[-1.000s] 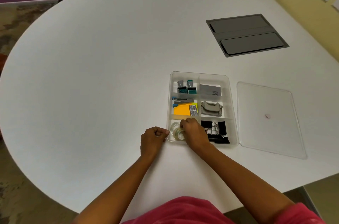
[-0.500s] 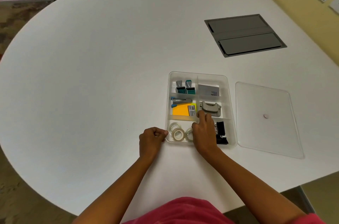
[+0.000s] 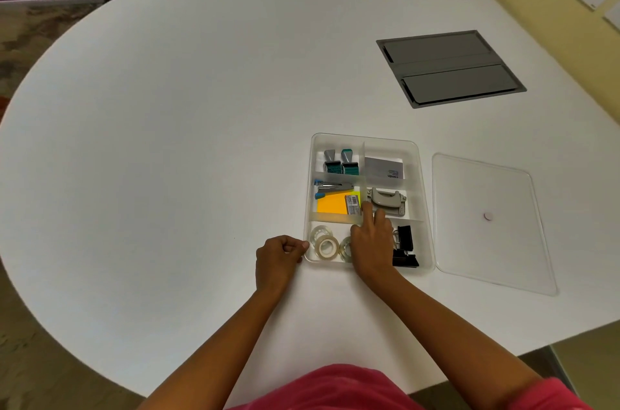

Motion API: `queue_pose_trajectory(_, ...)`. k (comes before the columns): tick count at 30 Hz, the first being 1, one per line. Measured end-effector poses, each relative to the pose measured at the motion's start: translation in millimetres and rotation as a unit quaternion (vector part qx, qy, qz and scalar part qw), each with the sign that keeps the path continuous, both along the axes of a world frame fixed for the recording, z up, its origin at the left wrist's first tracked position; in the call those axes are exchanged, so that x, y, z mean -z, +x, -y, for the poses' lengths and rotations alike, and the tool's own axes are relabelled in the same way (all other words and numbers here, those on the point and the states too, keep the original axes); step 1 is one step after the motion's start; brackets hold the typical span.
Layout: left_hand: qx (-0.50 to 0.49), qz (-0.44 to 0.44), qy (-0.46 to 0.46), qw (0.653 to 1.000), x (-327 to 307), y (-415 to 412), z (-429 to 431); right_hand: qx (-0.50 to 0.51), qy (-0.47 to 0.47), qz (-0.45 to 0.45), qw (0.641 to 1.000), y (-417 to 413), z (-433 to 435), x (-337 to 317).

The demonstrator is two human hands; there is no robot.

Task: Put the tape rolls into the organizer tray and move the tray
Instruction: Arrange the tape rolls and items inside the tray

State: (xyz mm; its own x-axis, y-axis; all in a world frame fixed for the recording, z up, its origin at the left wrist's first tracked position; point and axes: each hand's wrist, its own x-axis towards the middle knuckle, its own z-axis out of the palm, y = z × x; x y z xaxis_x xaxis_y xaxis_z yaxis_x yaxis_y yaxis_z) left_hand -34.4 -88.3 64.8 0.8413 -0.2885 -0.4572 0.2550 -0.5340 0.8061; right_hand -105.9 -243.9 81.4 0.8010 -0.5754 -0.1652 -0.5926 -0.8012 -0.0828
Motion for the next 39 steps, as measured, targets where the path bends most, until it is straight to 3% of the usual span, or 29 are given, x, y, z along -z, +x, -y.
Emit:
queue_pose_trajectory(7, -0.004, -0.005, 0.007, 1.000, 0, 0, 1, 0.008, 0.000, 0.052, 0.999, 3, 0, -1)
queue_pose_trajectory(14, -0.002, -0.005, 0.006, 1.000, -2, 0, 1, -0.048, -0.032, -0.053, 0.997, 5, 3, 4)
queue_pose_trajectory(19, 0.000, -0.007, 0.003, 1.000, -3, 1, 0, -0.045, -0.047, -0.076, 0.995, 5, 4, -2)
queue_pose_trajectory(24, 0.007, -0.016, 0.006, 1.000, -3, 2, -1, -0.045, -0.077, -0.007, 0.996, -2, -5, -12)
queue_pose_trajectory(29, 0.018, -0.018, 0.022, 0.999, -3, 2, -1, -0.134, -0.080, 0.078, 0.985, 6, -13, -8)
queue_pose_trajectory(39, 0.031, -0.018, 0.078, 0.996, -5, 1, 0, -0.162, -0.022, -0.030, 0.986, 26, -14, 6)
